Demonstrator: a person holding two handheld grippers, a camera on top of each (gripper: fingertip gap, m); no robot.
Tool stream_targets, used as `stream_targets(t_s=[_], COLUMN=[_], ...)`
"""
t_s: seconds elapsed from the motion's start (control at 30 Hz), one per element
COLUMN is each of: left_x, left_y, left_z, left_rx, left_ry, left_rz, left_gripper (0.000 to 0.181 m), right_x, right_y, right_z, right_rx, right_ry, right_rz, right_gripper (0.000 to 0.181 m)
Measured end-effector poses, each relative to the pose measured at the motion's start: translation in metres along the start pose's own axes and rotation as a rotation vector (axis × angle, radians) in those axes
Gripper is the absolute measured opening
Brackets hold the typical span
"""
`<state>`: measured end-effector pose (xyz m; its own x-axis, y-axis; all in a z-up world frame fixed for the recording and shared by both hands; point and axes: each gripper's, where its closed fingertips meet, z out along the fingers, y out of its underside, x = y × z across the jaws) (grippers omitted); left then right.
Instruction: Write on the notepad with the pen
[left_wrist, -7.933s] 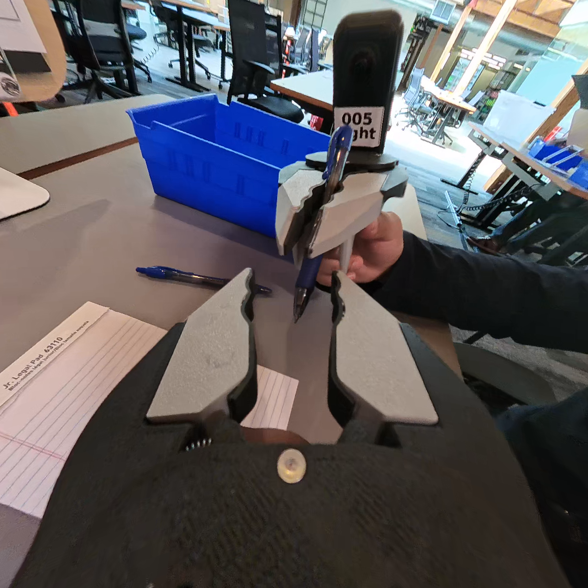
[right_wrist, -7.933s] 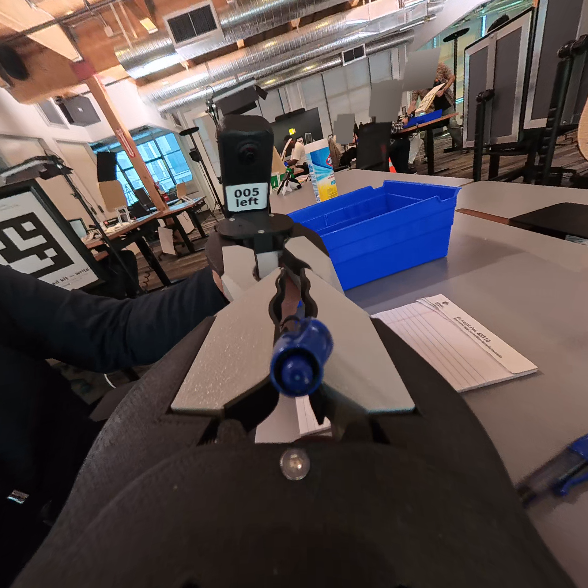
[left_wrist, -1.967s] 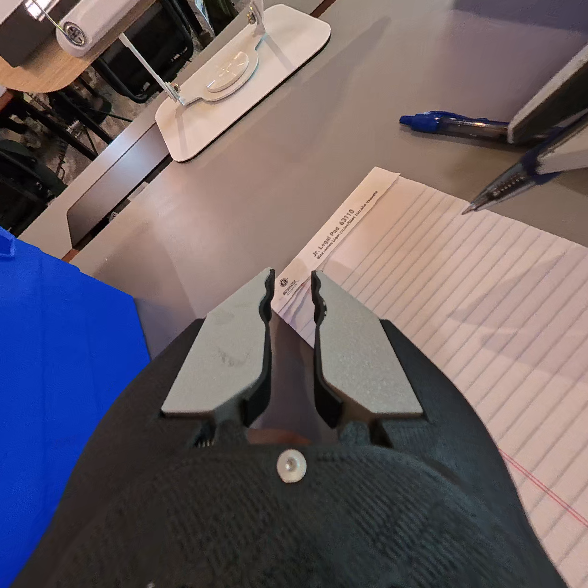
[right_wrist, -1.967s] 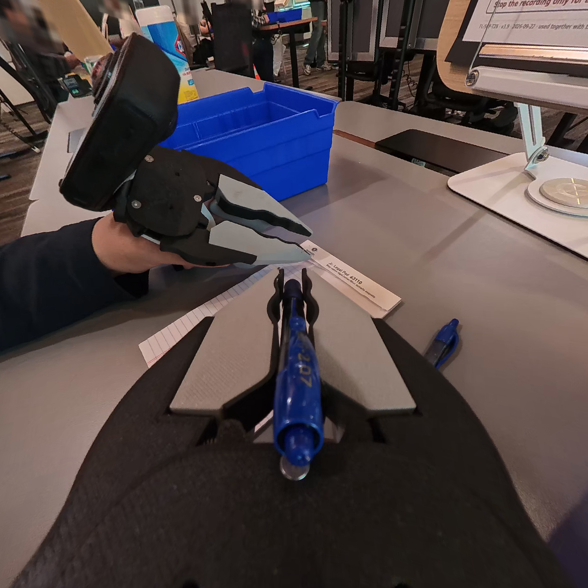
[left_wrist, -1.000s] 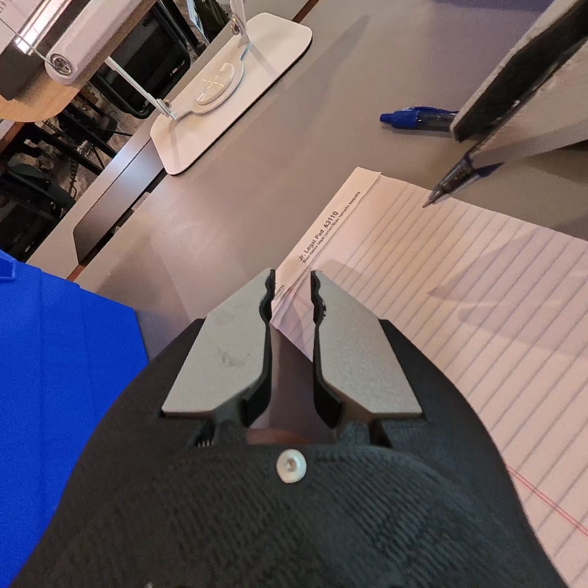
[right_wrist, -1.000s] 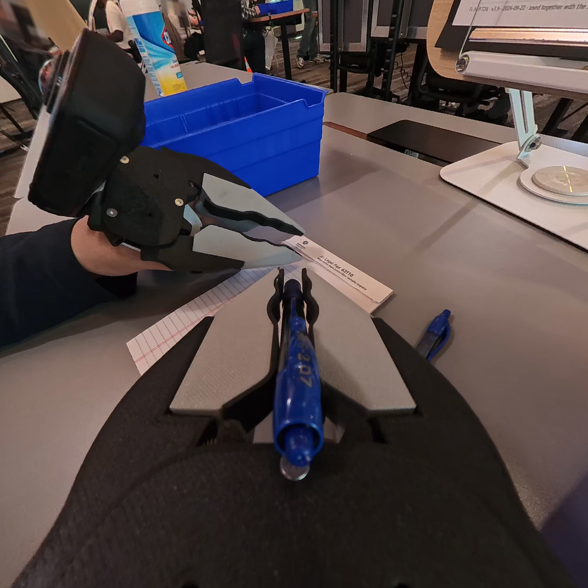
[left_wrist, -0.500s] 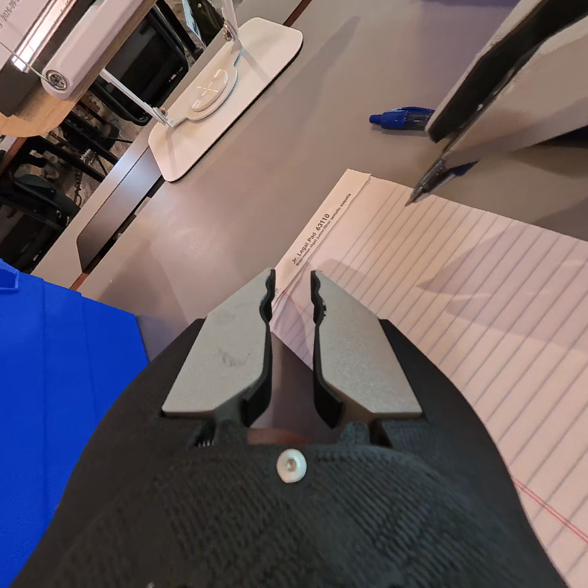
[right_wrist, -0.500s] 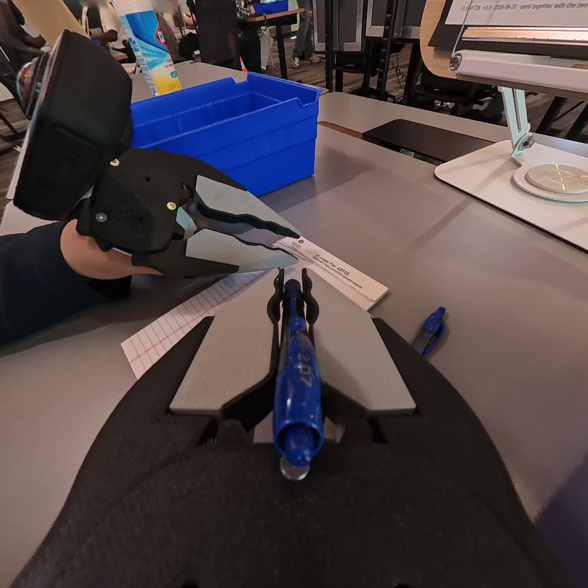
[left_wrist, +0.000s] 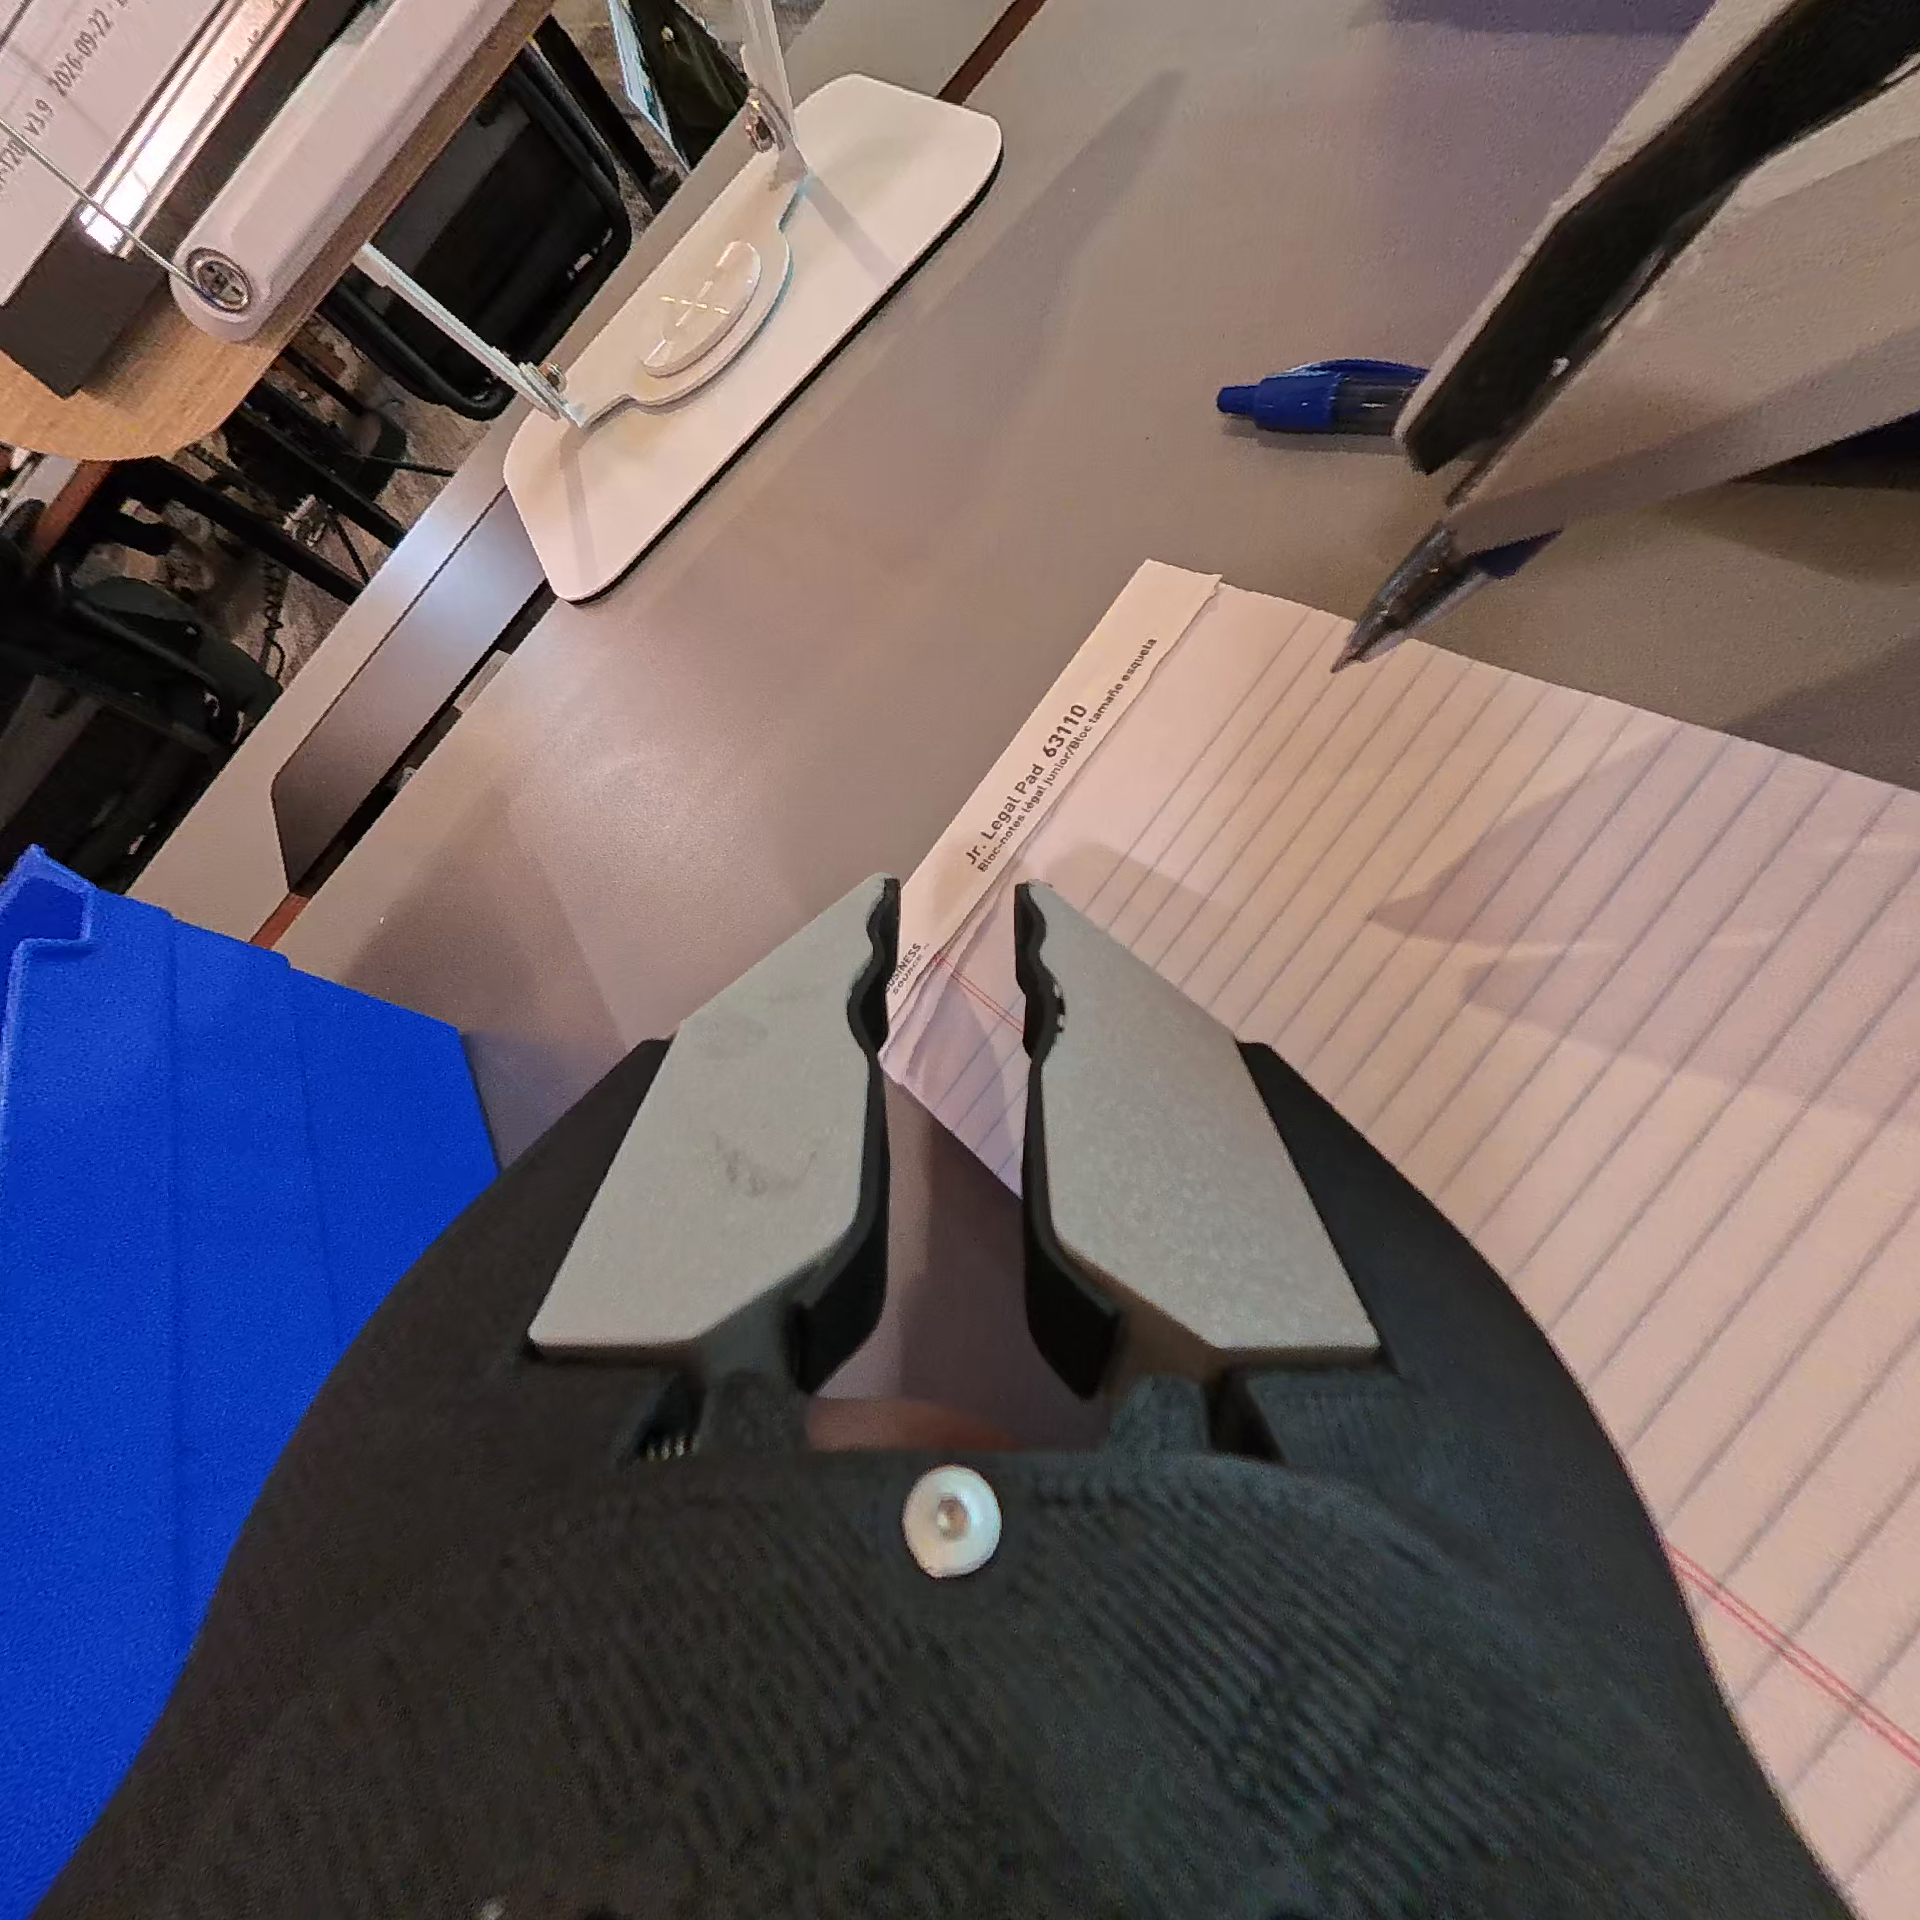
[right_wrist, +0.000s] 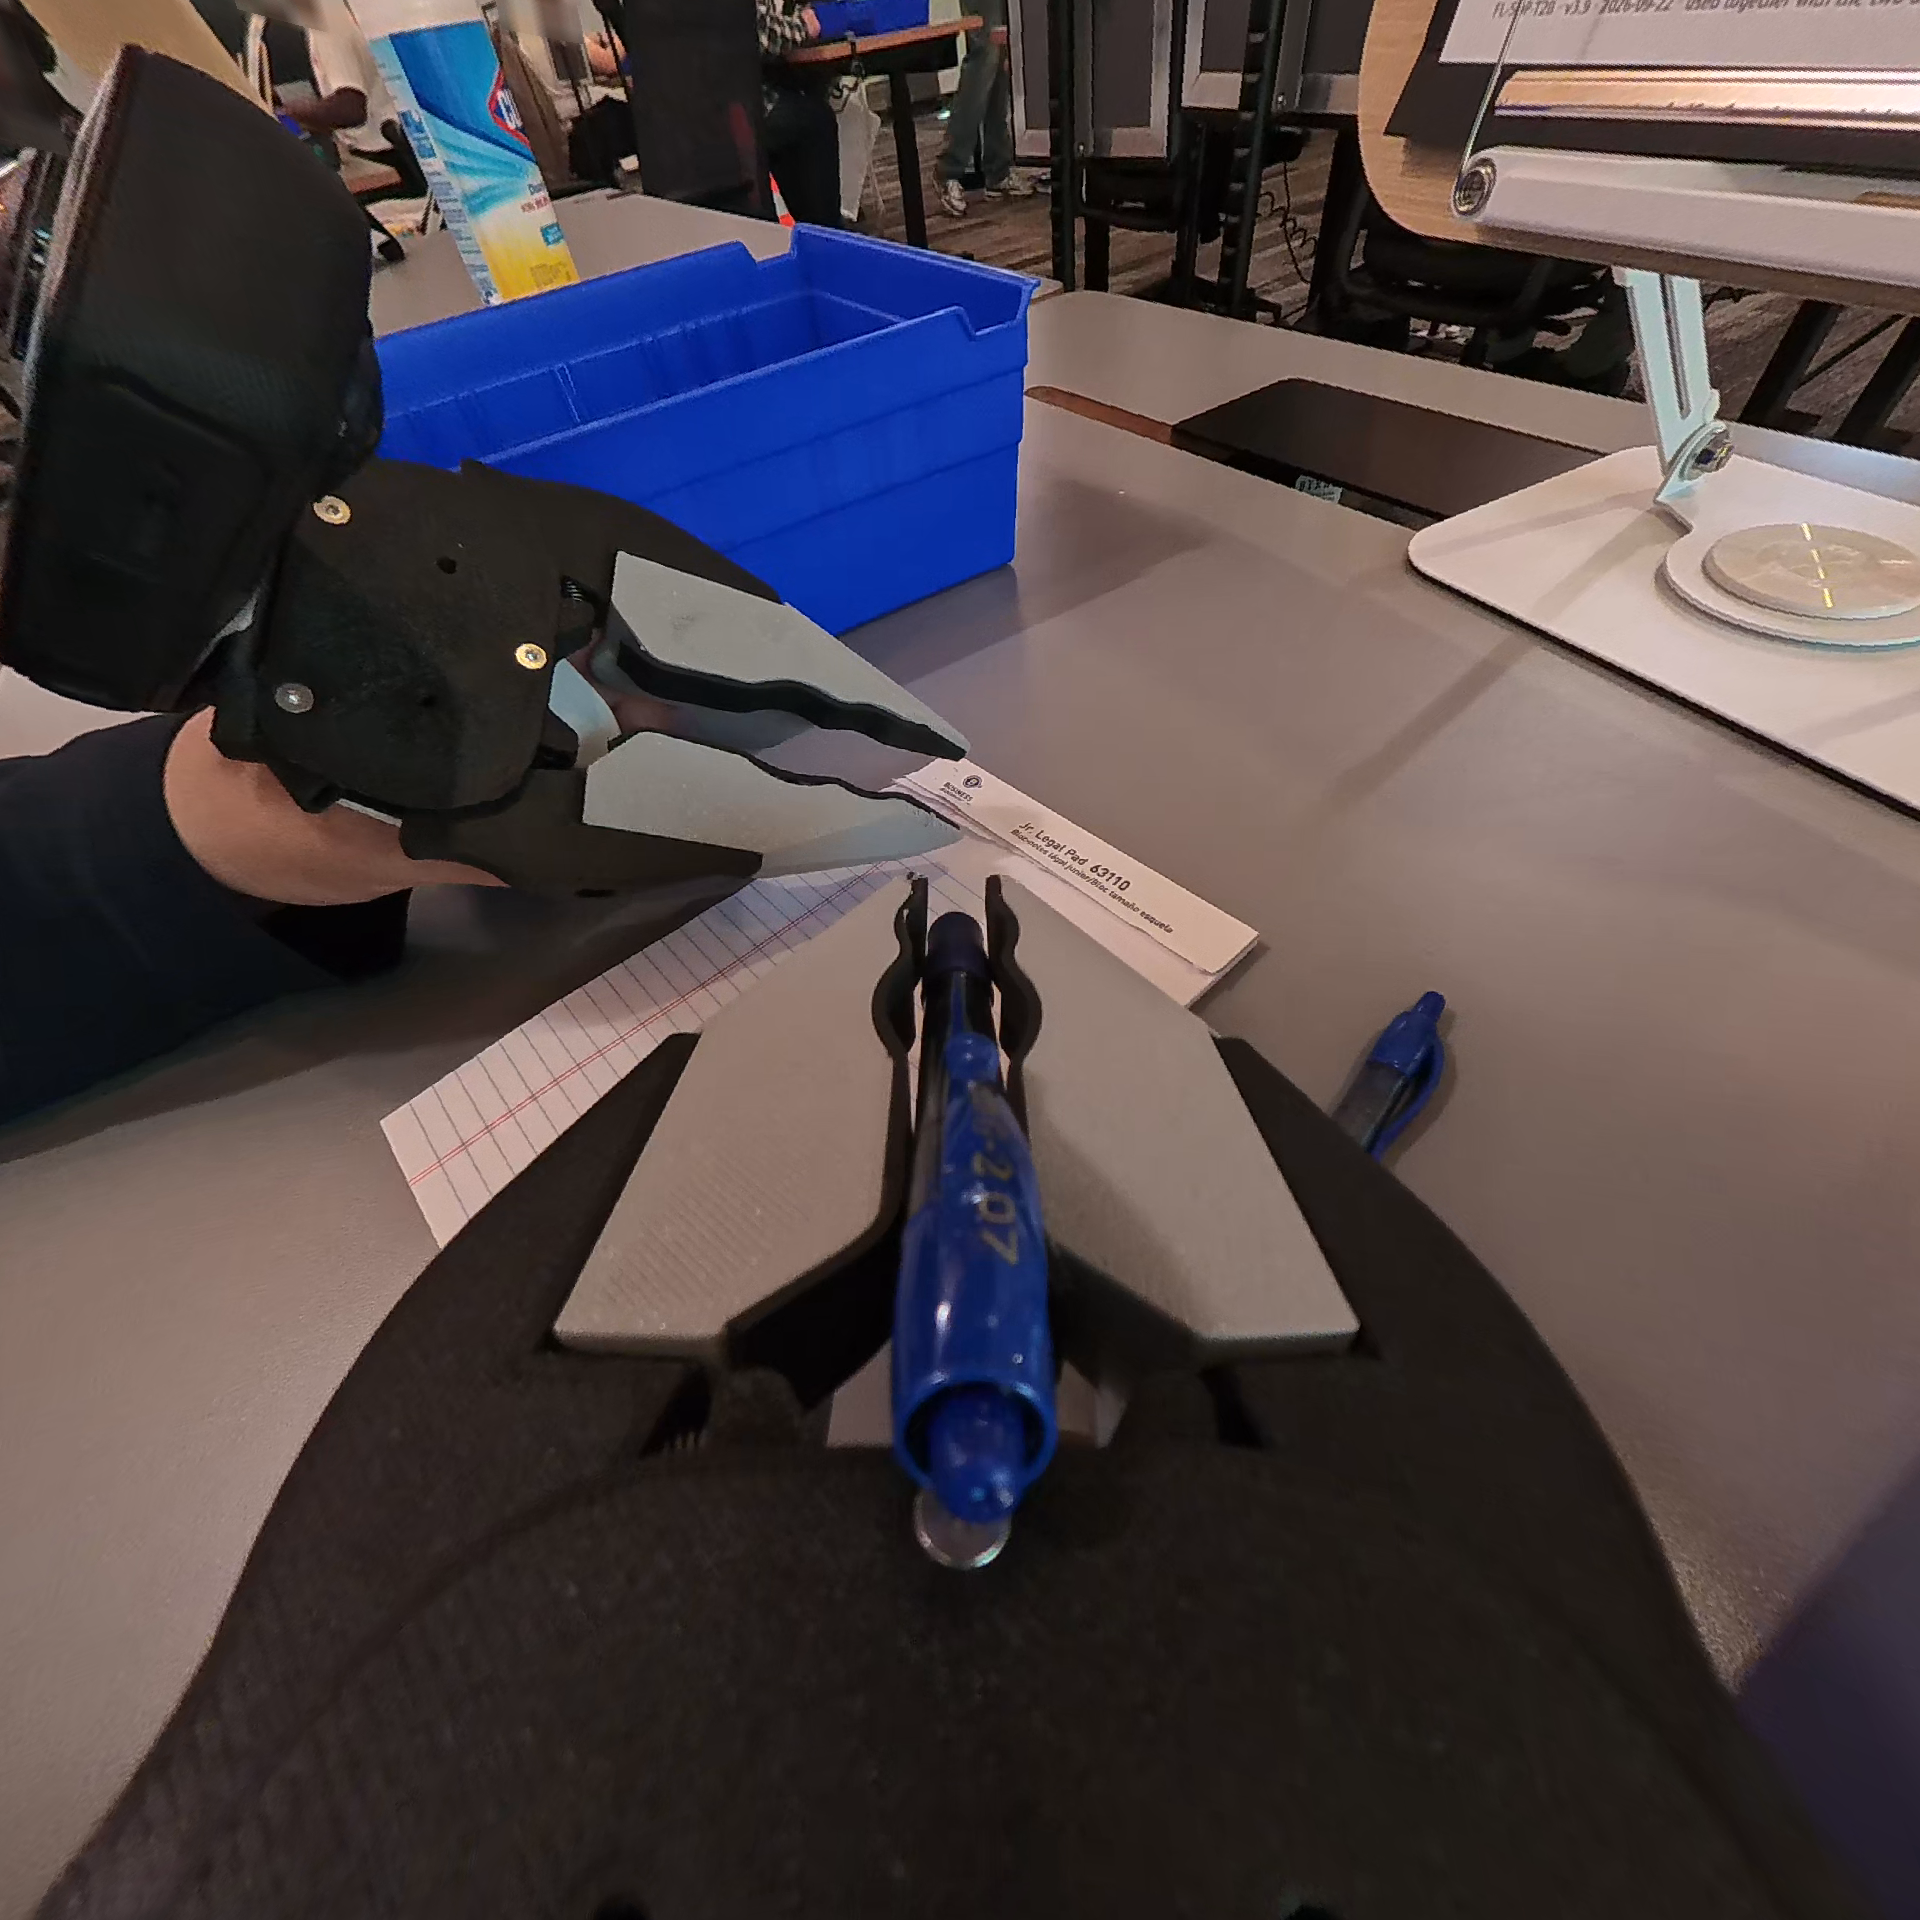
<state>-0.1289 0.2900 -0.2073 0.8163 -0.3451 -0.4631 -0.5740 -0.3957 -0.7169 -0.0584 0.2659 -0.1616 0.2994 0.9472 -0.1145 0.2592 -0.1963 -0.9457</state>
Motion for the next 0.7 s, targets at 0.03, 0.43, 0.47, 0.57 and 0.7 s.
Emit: stream_targets(t_s=[0.03,0.43,0.47,0.57,0.7], left_x=[0.0,-0.002,-0.003,-0.011,-0.018], left_y=[0.0,0.003,0.003,0.007,0.006], left_z=[0.0,0.001,0.001,0.001,-0.002], left_rx=[-0.001,-0.009,-0.009,-0.018,-0.008], left_ry=[0.001,-0.003,-0.006,-0.018,-0.017], left_rz=[0.0,-0.004,-0.007,-0.026,-0.069], left_gripper=[0.02,0.02,0.02,0.02,0.019], right_x=[0.0,-0.001,-0.001,-0.001,-0.001], right_y=[0.0,-0.001,0.0,0.0,-0.001], right_z=[0.0,0.0,0.0,0.0,0.0], right_rx=[0.0,0.0,0.0,-0.001,0.0], right_ry=[-0.001,-0.004,-0.004,-0.004,-0.003], right_rz=[0.0,-0.002,-0.002,-0.003,-0.002], right_gripper=[0.008,0.008,0.007,0.008,0.008])
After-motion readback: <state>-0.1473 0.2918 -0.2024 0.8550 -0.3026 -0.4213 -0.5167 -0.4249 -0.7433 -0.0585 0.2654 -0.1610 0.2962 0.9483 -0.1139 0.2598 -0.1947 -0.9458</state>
